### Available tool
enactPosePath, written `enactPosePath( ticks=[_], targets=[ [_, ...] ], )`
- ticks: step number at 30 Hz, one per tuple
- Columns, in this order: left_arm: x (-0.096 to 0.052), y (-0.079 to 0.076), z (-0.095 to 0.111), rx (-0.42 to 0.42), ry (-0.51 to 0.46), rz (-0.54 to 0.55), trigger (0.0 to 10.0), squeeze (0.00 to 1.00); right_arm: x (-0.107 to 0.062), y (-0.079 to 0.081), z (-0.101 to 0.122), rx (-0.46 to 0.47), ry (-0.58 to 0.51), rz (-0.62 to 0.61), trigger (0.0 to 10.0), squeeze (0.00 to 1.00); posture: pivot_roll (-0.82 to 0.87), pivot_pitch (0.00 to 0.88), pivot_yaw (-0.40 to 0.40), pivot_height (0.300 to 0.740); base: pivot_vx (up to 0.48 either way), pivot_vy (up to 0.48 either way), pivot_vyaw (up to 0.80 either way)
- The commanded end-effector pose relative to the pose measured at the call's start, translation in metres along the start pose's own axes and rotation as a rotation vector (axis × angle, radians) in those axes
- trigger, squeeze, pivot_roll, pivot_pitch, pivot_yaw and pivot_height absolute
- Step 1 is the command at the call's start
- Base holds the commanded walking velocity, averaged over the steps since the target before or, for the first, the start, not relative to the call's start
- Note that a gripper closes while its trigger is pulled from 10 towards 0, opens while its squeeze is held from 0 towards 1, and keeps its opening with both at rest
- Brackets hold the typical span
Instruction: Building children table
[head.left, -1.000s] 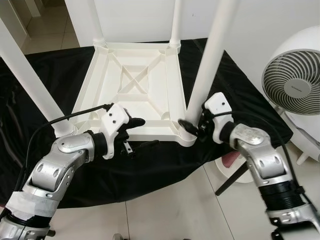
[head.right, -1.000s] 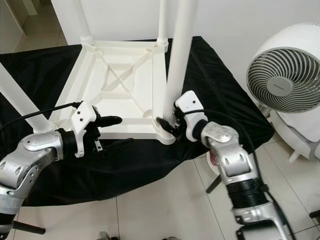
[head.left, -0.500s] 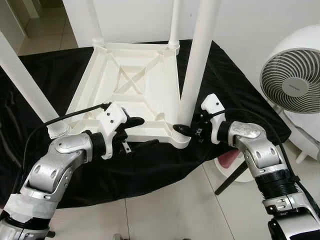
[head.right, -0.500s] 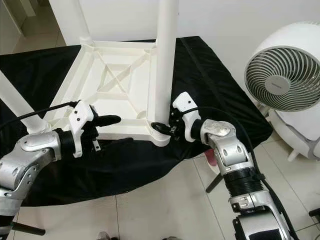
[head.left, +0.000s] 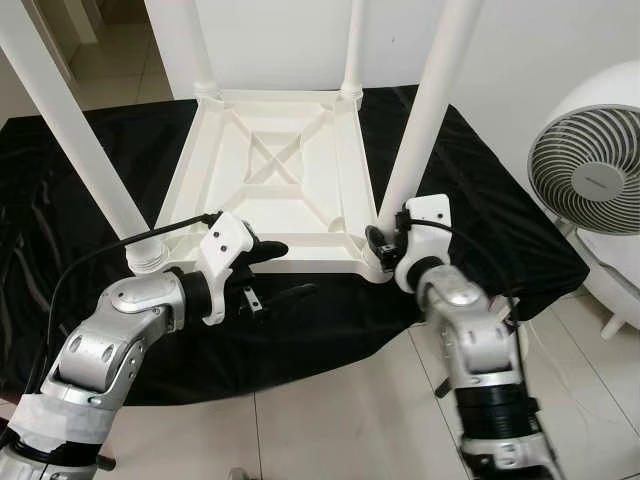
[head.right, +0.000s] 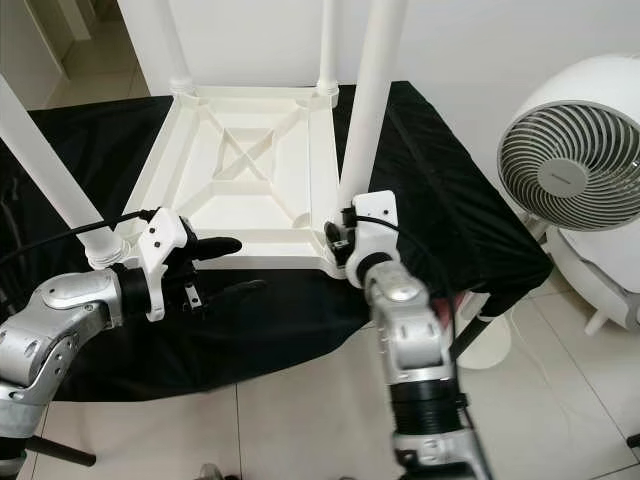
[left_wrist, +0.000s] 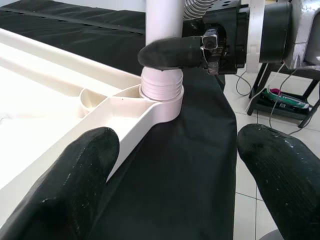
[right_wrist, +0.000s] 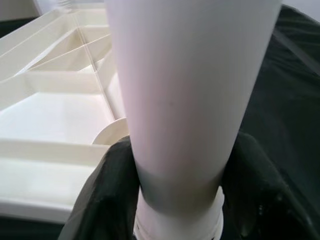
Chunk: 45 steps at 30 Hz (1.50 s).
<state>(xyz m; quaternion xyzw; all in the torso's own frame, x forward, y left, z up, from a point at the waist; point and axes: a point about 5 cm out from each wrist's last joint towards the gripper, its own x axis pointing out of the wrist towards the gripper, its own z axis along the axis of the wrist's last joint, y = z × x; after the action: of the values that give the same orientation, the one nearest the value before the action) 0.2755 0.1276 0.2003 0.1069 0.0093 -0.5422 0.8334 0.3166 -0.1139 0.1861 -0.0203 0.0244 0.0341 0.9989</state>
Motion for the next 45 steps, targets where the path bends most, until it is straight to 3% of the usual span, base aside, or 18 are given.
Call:
enactPosePath(
  ticks=[1,4,7,8,12,13,15,16,17,21,22,26,36,37,38,39,40,45],
  targets=[
    [-0.002,0.003,0.001,0.007,0.007,0.070,10.0,0.00,-0.004,-0.014,-0.027,0.019,0.131,-0.131,0.0,0.00,-0.06,0.124,0.037,0.740,0.000,0.000,0.00],
    [-0.001,0.003,0.001,0.008,0.007,0.070,10.0,0.00,-0.009,-0.003,-0.028,0.044,0.113,-0.226,0.0,0.00,-0.06,0.118,0.033,0.740,0.000,0.000,0.00],
    [-0.001,0.003,0.001,0.008,0.007,0.072,10.0,0.00,-0.008,0.007,-0.027,0.053,0.110,-0.205,0.0,0.00,-0.06,0.118,0.033,0.740,0.000,0.000,0.00],
    [-0.002,0.003,0.001,0.008,0.008,0.074,10.0,0.00,-0.005,0.013,-0.020,0.034,0.068,-0.108,10.0,0.00,-0.06,0.114,0.029,0.740,0.000,0.000,0.00],
    [-0.003,0.003,0.001,0.006,0.009,0.078,10.0,0.00,-0.003,0.019,-0.008,-0.020,-0.007,0.032,10.0,0.00,-0.06,0.113,0.030,0.740,0.000,0.000,0.00],
    [-0.003,0.003,0.000,0.006,0.010,0.079,10.0,0.00,-0.003,0.020,0.000,-0.046,-0.055,0.120,10.0,1.00,-0.06,0.113,0.030,0.740,0.000,0.000,0.00],
    [-0.004,0.003,0.000,0.006,0.012,0.079,10.0,0.00,-0.005,0.017,0.014,-0.113,-0.114,0.318,10.0,1.00,-0.06,0.113,0.030,0.740,0.000,0.000,0.00],
    [-0.004,0.003,0.000,0.006,0.012,0.079,10.0,0.00,-0.005,0.017,0.014,-0.113,-0.114,0.318,10.0,1.00,-0.06,0.113,0.030,0.740,0.000,0.000,0.00],
    [-0.004,0.003,0.000,0.006,0.012,0.079,10.0,0.00,-0.004,0.013,0.019,-0.145,-0.134,0.350,10.0,0.00,-0.06,0.113,0.030,0.740,0.000,0.000,0.00],
    [-0.004,0.003,0.000,0.007,0.013,0.079,10.0,0.00,-0.003,0.007,0.024,-0.172,-0.136,0.382,10.0,0.00,-0.06,0.115,0.031,0.740,0.000,0.000,0.00],
    [-0.005,0.003,0.000,0.007,0.013,0.079,10.0,0.00,-0.001,-0.002,0.024,-0.241,-0.142,0.490,10.0,0.00,-0.06,0.115,0.031,0.740,0.000,0.000,0.00],
    [-0.006,0.003,0.001,0.008,0.015,0.083,10.0,0.00,0.005,-0.021,0.019,-0.338,-0.054,0.722,10.0,0.00,-0.05,0.122,0.036,0.740,0.000,0.000,0.00],
    [-0.010,0.002,0.001,0.003,0.024,0.092,10.0,0.00,0.015,-0.026,0.017,-0.388,-0.004,0.902,10.0,0.00,-0.03,0.134,0.040,0.740,0.000,0.000,0.00],
    [-0.010,0.002,0.001,0.002,0.024,0.093,10.0,0.00,0.014,-0.026,0.017,-0.380,-0.007,0.929,8.8,0.00,-0.03,0.134,0.040,0.740,0.000,0.000,0.00],
    [-0.010,0.002,0.001,0.002,0.024,0.093,10.0,0.00,0.014,-0.026,0.017,-0.380,-0.007,0.929,8.8,0.00,-0.03,0.134,0.040,0.740,0.000,0.000,0.00],
    [-0.011,0.002,0.001,0.000,0.025,0.094,10.0,0.00,0.015,-0.024,0.017,-0.377,-0.010,0.946,4.8,0.00,-0.03,0.134,0.040,0.740,0.000,0.000,0.00],
    [-0.011,0.002,0.001,-0.001,0.024,0.093,10.0,0.00,0.015,-0.023,0.016,-0.369,-0.016,0.957,0.0,0.00,-0.03,0.137,0.042,0.740,0.000,0.000,0.00],
    [-0.010,0.002,0.001,-0.002,0.024,0.093,10.0,0.00,0.017,-0.020,0.015,-0.351,-0.020,0.969,0.0,0.00,-0.03,0.137,0.042,0.740,0.000,0.000,0.00]
  ],
)
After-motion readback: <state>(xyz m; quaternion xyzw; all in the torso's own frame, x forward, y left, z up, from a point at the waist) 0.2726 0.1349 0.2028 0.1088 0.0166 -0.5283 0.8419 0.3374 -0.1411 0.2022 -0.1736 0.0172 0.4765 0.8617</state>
